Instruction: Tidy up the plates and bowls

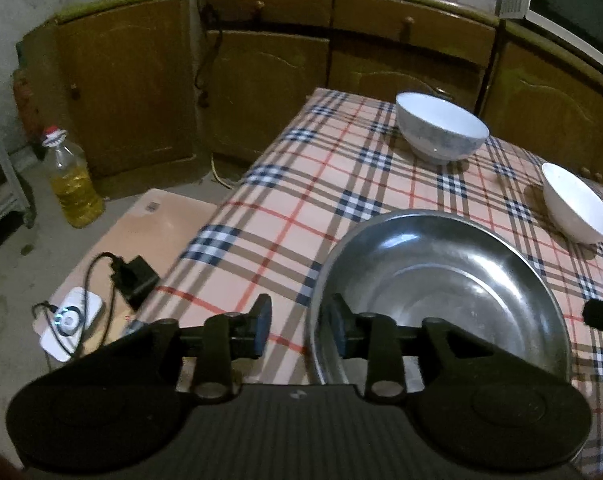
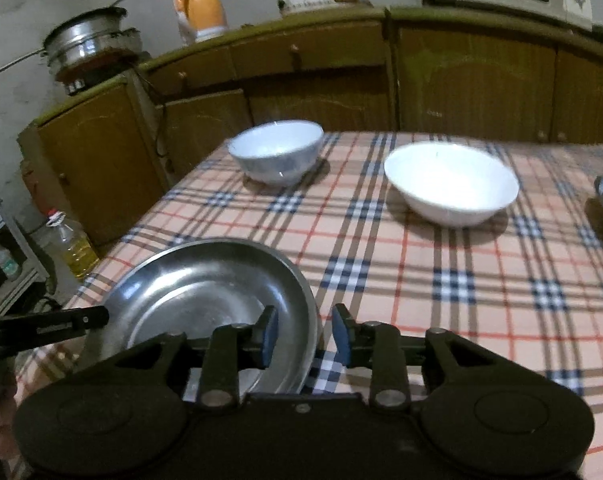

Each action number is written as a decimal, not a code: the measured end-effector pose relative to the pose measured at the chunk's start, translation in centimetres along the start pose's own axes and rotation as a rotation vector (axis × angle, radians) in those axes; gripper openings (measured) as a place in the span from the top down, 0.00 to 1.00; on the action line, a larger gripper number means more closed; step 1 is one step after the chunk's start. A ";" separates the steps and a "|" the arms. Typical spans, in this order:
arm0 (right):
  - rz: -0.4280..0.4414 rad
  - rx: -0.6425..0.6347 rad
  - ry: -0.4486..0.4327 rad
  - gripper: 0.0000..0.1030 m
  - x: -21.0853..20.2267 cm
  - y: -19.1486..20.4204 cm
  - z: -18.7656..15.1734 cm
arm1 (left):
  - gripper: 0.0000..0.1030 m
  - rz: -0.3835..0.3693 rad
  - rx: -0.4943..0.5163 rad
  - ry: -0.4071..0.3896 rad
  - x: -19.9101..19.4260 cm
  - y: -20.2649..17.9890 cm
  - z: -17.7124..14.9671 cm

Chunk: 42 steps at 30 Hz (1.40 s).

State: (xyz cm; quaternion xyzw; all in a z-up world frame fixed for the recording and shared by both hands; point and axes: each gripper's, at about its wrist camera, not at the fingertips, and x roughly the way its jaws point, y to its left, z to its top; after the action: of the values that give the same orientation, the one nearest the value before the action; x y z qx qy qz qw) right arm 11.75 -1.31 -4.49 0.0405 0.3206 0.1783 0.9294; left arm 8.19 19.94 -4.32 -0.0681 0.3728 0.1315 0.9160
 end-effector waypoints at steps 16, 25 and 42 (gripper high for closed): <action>-0.019 0.003 -0.110 0.37 -10.2 -3.1 1.0 | 0.56 -0.131 0.073 -0.086 -9.4 -7.3 0.8; -0.051 0.038 -0.201 0.29 -17.3 -6.9 1.2 | 0.51 -0.185 0.153 -0.122 -14.8 -12.5 -0.7; -0.189 0.096 -0.263 0.23 -23.4 -18.2 0.0 | 0.48 -0.352 0.264 -0.118 -16.5 -22.1 -1.7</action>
State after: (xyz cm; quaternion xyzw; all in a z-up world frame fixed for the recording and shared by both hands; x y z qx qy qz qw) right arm 0.21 -26.68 5.64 0.0775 0.2069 0.0677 0.9729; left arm 2.13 -4.71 6.59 -0.0039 0.3149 -0.0765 0.9460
